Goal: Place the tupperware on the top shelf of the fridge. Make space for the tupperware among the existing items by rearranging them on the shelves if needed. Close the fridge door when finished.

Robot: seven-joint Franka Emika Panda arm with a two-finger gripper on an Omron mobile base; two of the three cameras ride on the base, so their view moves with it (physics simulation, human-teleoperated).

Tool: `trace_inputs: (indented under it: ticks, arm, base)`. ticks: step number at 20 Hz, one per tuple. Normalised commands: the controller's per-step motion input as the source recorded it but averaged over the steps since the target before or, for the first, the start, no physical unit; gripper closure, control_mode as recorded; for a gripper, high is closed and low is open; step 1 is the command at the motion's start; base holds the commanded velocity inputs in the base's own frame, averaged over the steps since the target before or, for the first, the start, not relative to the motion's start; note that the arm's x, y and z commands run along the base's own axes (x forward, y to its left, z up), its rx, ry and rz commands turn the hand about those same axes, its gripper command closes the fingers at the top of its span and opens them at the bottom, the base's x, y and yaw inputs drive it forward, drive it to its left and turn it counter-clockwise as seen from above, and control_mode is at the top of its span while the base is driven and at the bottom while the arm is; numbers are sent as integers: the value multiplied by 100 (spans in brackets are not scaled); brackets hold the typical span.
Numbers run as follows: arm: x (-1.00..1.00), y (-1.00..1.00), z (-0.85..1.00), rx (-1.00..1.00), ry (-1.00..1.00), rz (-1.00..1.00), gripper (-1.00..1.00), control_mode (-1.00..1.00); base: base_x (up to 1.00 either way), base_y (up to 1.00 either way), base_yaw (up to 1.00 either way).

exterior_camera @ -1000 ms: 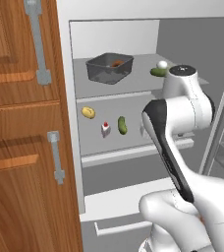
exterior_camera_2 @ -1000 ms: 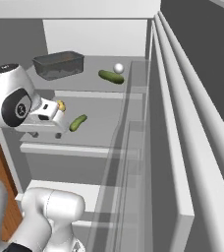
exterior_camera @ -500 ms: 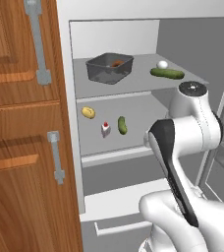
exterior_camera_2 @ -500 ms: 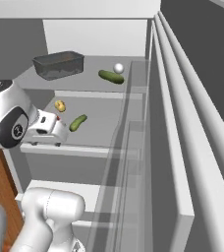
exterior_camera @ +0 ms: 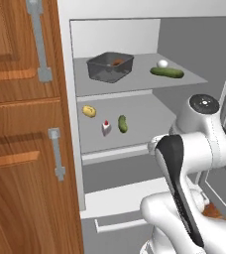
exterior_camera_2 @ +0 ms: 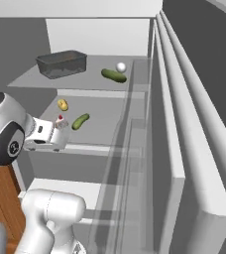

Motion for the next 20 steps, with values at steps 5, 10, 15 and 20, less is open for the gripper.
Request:
trace_inputs:
  ticks: [5,10,15,20]
  arm:
    - [0,0,0,0,0,0,-100,100]
    - [0,0,0,0,0,0,-100,100]
    - [0,0,0,0,0,0,-100,100]
    - [0,0,0,0,0,0,-100,100]
  base:
    - [-65,0,0]
    - [-65,0,0]
    - [-64,0,0]
    - [-65,0,0]
